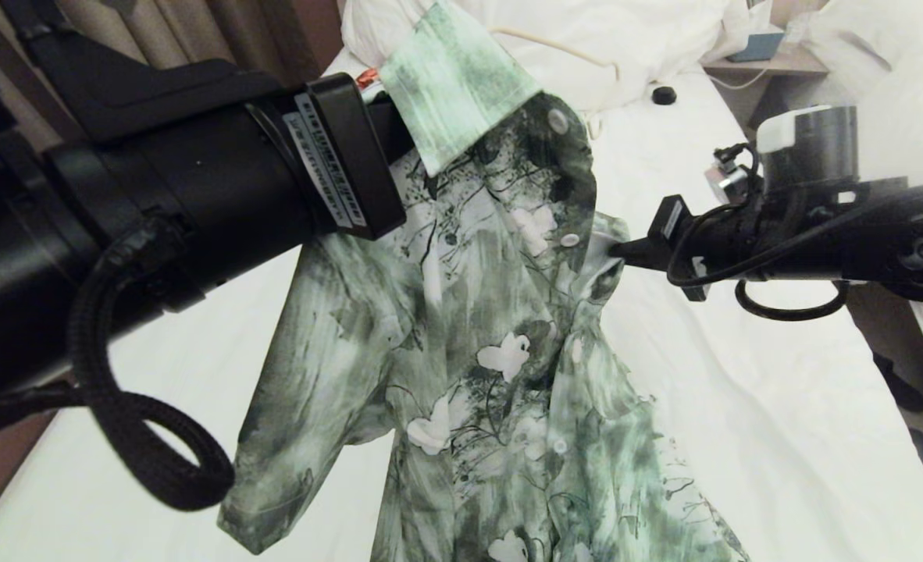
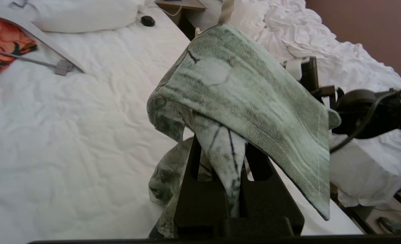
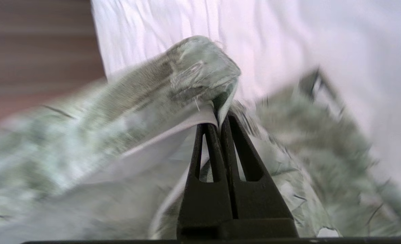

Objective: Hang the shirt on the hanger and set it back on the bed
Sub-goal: Hook the other side of the shirt onto the hanger

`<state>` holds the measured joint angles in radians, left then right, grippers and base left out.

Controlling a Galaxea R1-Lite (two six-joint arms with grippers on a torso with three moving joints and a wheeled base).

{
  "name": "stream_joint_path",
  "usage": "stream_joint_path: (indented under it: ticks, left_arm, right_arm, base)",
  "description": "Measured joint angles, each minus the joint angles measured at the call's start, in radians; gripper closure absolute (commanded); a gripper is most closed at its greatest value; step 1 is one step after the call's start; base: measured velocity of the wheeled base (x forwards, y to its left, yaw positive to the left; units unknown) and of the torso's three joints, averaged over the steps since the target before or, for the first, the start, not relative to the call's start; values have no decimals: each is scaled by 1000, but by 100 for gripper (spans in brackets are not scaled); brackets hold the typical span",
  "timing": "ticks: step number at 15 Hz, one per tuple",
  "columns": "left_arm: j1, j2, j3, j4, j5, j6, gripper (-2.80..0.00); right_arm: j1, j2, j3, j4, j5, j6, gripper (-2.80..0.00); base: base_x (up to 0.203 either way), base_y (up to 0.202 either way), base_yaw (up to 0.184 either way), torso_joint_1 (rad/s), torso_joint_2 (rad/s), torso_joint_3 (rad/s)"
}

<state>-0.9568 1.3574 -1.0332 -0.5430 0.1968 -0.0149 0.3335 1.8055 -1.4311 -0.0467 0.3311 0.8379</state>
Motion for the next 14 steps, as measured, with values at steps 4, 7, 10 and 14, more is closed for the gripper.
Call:
stream_joint_path:
  ticks: [4, 7, 10, 14]
  left_arm:
    - [-67, -1, -1, 1, 18, -9, 0]
    - [-100, -8, -18, 2, 36, -56, 0]
    - [-110, -24, -34, 25, 37, -76, 0]
    - [-128, -35, -44, 30, 31, -111, 0]
  right_arm:
    - [-24, -34, -35, 3, -36, 15, 0]
    - [-29, -54, -70, 7, -40, 49, 0]
    - [-30, -53, -87, 7, -40, 57, 0]
    - [-29, -34, -92, -7, -30, 55, 0]
  base:
    - [0, 0, 0, 0, 0, 0]
    - [0, 0, 0, 0, 0, 0]
    - [0, 0, 0, 0, 0, 0]
    - [0, 0, 0, 0, 0, 0]
